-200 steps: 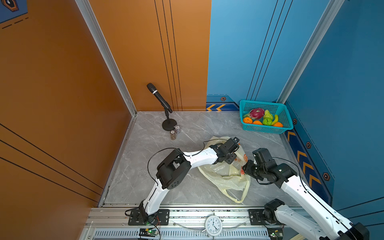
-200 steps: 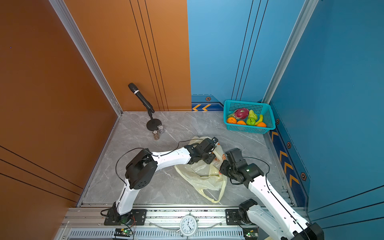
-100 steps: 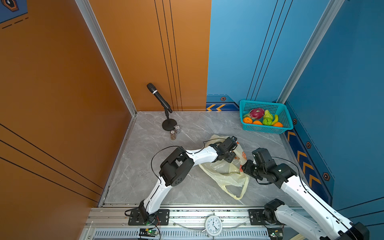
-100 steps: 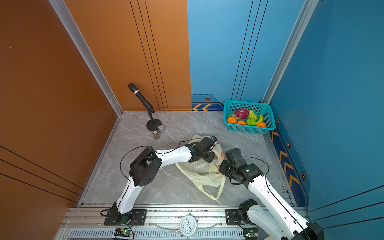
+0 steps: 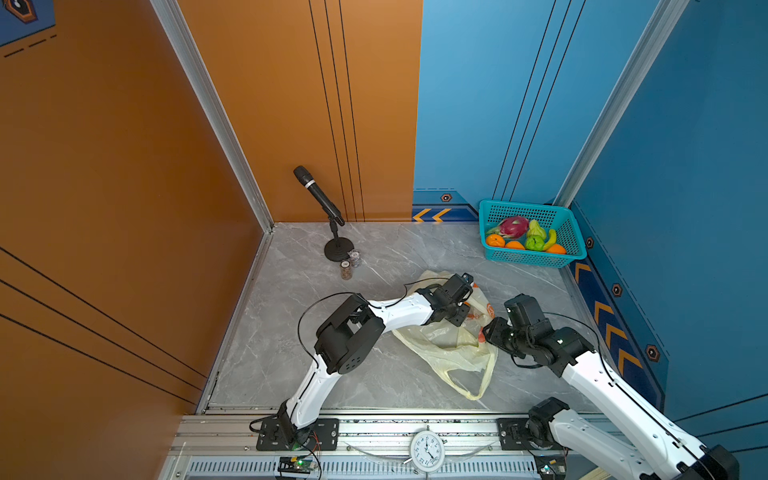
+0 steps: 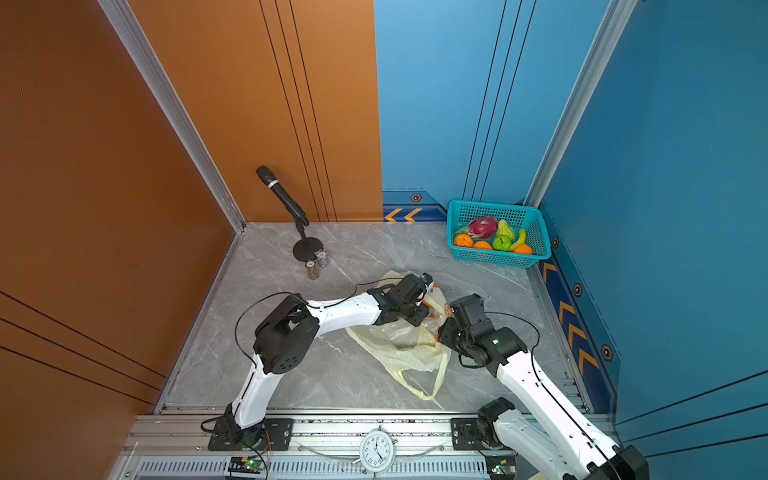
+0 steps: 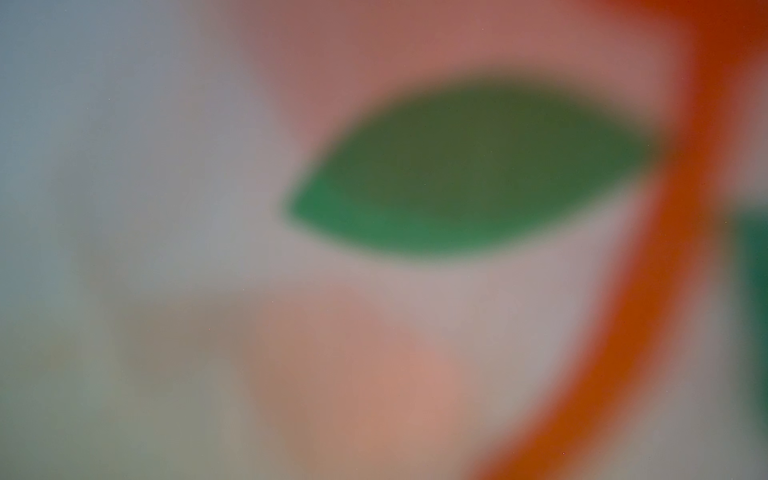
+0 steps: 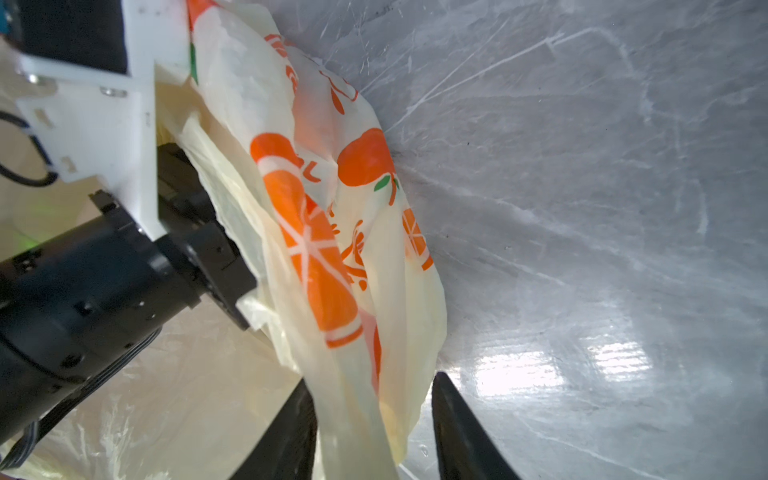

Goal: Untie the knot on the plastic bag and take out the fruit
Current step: 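Reach the left gripper into the bag and grasp the last orange, then lift the orange out with the left gripper toward the right gripper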

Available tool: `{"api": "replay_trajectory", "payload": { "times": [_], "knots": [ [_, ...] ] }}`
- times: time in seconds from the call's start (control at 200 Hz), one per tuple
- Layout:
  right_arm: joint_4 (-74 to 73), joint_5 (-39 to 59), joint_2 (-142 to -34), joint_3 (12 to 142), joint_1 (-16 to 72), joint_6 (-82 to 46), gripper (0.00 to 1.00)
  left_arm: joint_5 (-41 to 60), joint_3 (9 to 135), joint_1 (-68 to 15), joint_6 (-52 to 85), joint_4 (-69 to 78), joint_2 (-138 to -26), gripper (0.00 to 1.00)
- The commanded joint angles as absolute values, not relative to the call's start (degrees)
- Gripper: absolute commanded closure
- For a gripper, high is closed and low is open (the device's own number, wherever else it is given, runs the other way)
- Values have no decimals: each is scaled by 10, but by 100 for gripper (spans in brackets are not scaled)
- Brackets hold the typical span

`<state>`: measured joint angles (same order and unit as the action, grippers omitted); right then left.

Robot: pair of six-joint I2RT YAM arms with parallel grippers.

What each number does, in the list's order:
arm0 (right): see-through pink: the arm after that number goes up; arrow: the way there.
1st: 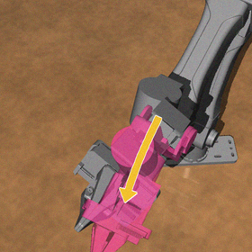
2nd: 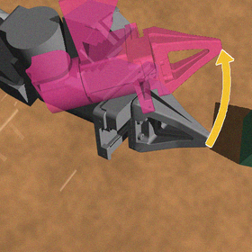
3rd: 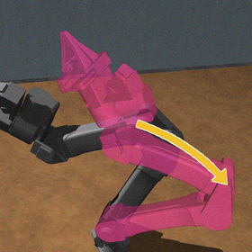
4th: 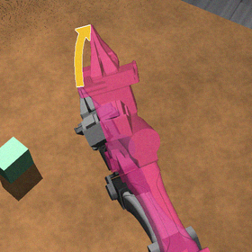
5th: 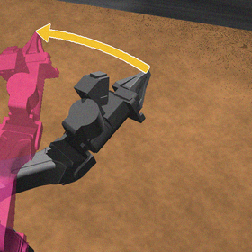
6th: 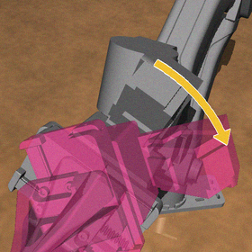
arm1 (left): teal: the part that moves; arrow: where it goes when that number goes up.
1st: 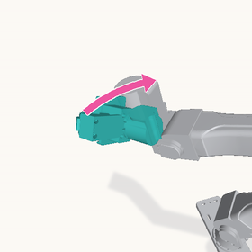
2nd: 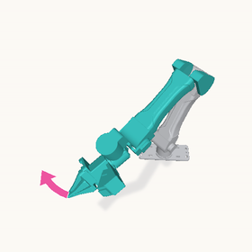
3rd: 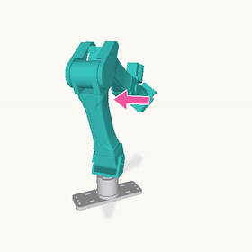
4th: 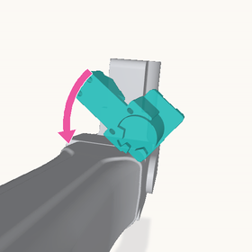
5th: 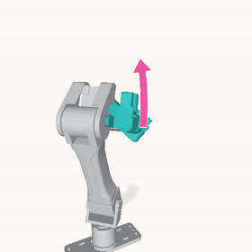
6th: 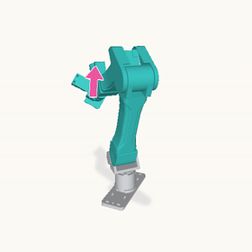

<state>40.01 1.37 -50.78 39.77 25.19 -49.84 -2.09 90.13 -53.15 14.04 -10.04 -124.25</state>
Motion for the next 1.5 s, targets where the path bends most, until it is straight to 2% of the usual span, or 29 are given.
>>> {"api": "replay_trajectory", "payload": {
  "times": [0.0,0.11,0.436,0.946,1.156,1.327,1.497],
  "knots": [
    [373,-17,-509,416,254,-505,60,-1,883,-532,143,-82,-1197,55],
    [351,-19,-525,424,251,-504,65,0,863,-535,131,-74,-1173,55],
    [336,-38,-569,463,238,-479,68,16,805,-549,96,-50,-1108,56],
    [330,-22,-582,434,218,-474,67,27,740,-562,65,-4,-999,56],
    [346,-11,-554,436,214,-477,62,42,705,-561,41,40,-955,56],
    [335,34,-515,450,195,-484,55,61,658,-555,4,120,-915,56],
    [325,74,-480,483,177,-493,42,73,635,-542,11,159,-885,56]
  ]
}}
